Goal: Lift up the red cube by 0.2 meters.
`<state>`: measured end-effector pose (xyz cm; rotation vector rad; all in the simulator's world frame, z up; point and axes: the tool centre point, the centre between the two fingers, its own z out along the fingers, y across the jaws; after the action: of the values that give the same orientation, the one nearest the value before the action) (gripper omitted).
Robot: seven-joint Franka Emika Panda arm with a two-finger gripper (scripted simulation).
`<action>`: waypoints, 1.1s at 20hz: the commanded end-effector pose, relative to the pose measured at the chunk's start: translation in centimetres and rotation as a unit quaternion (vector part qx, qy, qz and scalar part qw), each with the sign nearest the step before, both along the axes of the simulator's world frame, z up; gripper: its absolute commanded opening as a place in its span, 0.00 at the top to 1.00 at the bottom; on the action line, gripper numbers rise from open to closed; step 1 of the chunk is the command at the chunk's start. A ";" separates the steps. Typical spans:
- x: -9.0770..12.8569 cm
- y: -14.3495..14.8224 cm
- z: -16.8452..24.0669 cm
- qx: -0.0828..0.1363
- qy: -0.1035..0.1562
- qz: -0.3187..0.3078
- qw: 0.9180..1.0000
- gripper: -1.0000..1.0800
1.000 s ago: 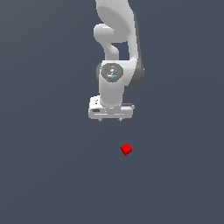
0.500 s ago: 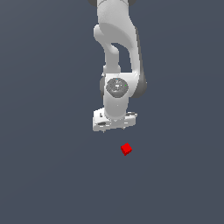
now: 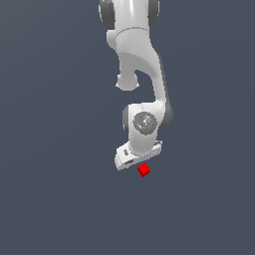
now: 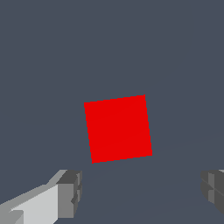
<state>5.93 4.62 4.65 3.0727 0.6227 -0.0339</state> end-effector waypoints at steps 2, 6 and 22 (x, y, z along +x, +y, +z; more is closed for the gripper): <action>1.2 1.2 -1.2 0.003 -0.005 0.029 1.000 0.04; 2.1 2.1 -2.1 0.005 -0.008 0.052 0.999 0.04; 2.6 2.8 -2.7 0.006 -0.010 0.066 0.998 1.00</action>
<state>8.54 7.43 1.98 3.0313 0.8250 -0.0003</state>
